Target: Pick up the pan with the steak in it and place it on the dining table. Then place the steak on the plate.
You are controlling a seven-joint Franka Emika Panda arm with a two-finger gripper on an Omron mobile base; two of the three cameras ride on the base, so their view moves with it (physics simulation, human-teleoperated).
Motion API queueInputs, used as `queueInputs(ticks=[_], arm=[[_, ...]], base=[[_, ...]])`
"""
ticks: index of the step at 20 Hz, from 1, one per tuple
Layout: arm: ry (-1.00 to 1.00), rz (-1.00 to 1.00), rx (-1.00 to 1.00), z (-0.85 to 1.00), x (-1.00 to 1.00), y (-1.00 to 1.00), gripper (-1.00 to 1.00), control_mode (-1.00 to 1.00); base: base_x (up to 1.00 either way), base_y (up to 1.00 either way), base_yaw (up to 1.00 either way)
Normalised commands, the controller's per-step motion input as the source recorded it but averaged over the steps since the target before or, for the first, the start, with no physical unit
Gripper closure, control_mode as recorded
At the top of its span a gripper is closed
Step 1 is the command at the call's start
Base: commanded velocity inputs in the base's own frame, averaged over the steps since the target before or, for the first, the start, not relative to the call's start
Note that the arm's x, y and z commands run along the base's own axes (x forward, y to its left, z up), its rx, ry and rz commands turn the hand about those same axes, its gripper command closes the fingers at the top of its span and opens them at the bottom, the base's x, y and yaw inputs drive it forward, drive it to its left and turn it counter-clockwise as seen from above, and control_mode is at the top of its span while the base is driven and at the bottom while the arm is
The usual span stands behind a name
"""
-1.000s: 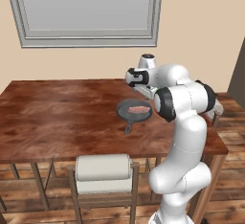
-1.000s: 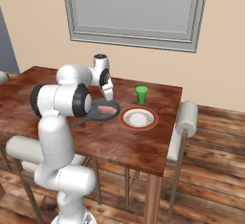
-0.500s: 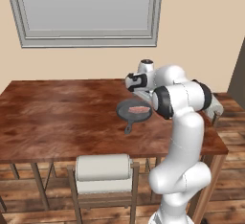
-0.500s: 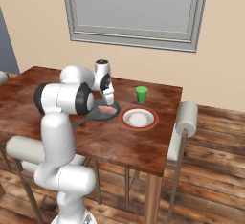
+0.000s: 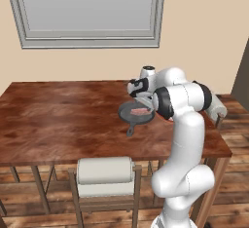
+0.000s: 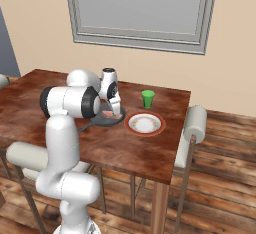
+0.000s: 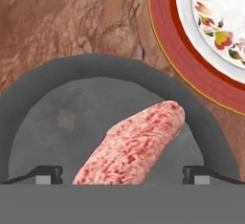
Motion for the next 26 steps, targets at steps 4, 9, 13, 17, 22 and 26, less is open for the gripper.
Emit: queueInputs(ticks=[4,9,13,17,22,26], arm=[[0.05,0.0,0.0,-0.21,0.0,-0.07,-1.0,-1.0],[0.02,0.0,0.0,-0.12,0.02,-0.01,-1.0,-1.0],[0.0,0.0,0.0,-0.04,0.3,0.0,-1.0,-1.0],[0.01,0.0,0.0,-0.09,0.3,0.0,-1.0,-1.0],[0.06,0.0,-0.01,-0.24,0.03,-0.03,-1.0,-1.0],[0.07,0.0,-0.01,-0.28,-0.08,-0.11,-1.0,-1.0]], base=[[0.0,0.0,0.0],[0.0,0.0,0.0],[0.0,0.0,0.0],[0.0,0.0,0.0],[0.0,0.0,0.0],[0.0,0.0,0.0]])
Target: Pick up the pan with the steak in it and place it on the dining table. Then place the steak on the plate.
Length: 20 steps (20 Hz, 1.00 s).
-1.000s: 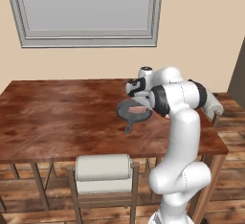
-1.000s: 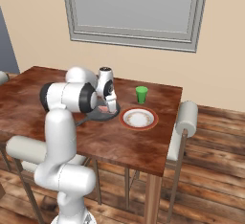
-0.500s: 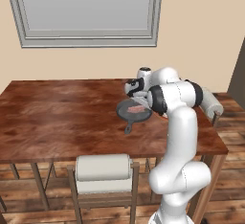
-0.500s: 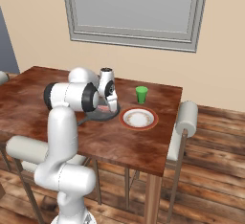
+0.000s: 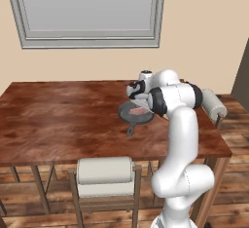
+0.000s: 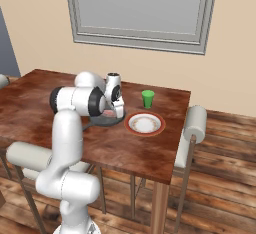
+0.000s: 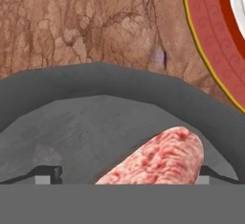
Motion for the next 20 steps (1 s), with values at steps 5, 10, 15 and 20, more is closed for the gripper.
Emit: queueInputs(ticks=[5,10,15,20], arm=[[0.03,0.0,0.0,-0.14,-0.02,-0.02,-1.0,-1.0],[0.01,0.0,-0.01,-0.04,0.0,0.03,1.0,-1.0],[0.0,0.0,0.0,0.0,0.0,0.01,1.0,-1.0],[0.0,-0.01,0.0,0.0,0.0,0.0,1.0,-1.0]], base=[[0.0,0.0,0.0],[0.0,0.0,0.0],[0.0,0.0,0.0],[0.0,0.0,0.0]])
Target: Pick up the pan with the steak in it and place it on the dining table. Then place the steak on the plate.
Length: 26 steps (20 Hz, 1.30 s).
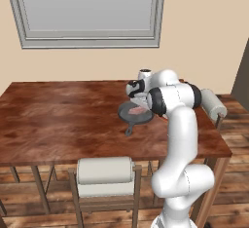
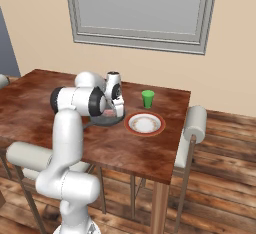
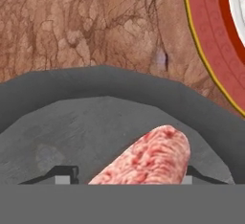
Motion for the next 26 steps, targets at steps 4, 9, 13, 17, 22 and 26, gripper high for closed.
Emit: queueInputs(ticks=[4,9,13,17,22,26], arm=[[0.04,-0.04,0.0,0.17,0.0,0.0,1.0,-1.0],[0.07,-0.07,0.0,0.34,0.0,0.0,1.0,-1.0],[0.09,-0.09,0.0,0.42,0.0,-0.03,1.0,-1.0],[0.09,-0.09,0.0,0.25,-0.02,-0.23,1.0,-1.0],[0.05,-0.06,0.0,0.02,-0.08,-0.55,1.0,-1.0],[0.0,-0.05,0.0,0.0,-0.09,-0.68,1.0,-1.0]], base=[[0.0,0.0,0.0],[0.0,0.0,0.0],[0.0,0.0,0.0],[0.0,0.0,0.0],[0.0,0.0,0.0],[0.0,0.0,0.0]])
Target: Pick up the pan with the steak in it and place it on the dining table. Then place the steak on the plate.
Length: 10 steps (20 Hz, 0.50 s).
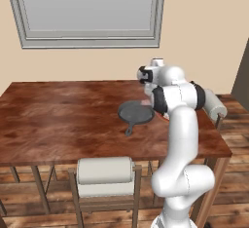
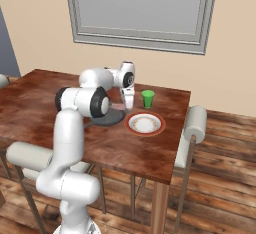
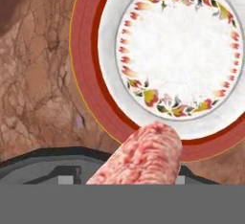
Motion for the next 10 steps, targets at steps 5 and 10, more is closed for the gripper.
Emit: queueInputs(ticks=[5,10], arm=[[0.0,-0.04,0.0,0.0,-0.07,-0.71,1.0,-1.0],[-0.04,-0.02,0.01,0.0,-0.14,-0.68,1.0,-1.0]], base=[[0.0,0.0,0.0],[0.0,0.0,0.0]])
